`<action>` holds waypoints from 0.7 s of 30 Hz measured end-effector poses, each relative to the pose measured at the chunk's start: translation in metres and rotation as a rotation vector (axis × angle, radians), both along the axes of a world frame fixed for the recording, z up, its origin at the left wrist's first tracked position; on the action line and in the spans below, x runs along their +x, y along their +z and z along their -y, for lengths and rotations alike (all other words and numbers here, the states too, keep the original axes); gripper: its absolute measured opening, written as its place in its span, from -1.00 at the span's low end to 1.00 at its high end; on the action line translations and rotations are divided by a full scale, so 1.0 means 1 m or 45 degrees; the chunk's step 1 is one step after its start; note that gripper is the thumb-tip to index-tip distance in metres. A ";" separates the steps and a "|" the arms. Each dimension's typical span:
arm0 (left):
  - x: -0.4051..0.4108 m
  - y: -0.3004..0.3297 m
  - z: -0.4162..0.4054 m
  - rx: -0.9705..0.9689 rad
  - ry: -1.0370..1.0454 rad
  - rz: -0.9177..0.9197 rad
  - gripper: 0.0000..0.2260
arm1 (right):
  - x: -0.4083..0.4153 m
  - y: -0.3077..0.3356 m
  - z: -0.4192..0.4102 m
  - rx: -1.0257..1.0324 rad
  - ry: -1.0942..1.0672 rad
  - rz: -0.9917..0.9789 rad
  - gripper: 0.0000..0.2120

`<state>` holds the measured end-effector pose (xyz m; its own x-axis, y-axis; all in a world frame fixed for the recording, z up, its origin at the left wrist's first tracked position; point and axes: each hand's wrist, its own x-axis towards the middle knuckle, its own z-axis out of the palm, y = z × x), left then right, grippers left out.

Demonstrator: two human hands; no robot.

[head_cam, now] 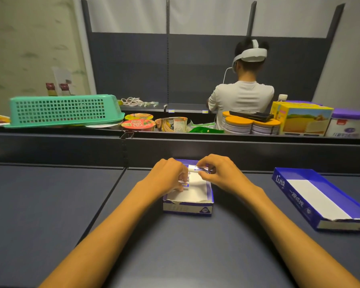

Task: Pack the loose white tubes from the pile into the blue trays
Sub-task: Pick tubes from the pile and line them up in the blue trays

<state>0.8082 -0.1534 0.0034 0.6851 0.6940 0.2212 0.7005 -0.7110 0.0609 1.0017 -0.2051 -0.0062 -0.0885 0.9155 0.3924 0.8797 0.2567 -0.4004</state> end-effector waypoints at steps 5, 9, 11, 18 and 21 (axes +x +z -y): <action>-0.005 -0.003 -0.002 -0.080 0.013 0.041 -0.79 | 0.002 0.000 0.003 0.008 0.005 -0.025 -0.78; -0.009 -0.006 -0.004 -0.168 0.039 0.105 -0.80 | 0.002 -0.002 0.002 -0.010 0.003 -0.020 -0.77; -0.010 -0.008 -0.005 -0.174 0.057 0.115 -0.81 | 0.002 -0.002 0.001 -0.031 -0.001 0.002 -0.76; -0.006 -0.014 -0.007 -0.140 0.096 0.132 -0.83 | 0.002 -0.001 0.002 -0.061 -0.015 0.043 -0.76; -0.006 -0.015 -0.007 -0.142 0.086 0.133 -0.81 | 0.002 0.000 0.003 -0.071 -0.026 0.040 -0.75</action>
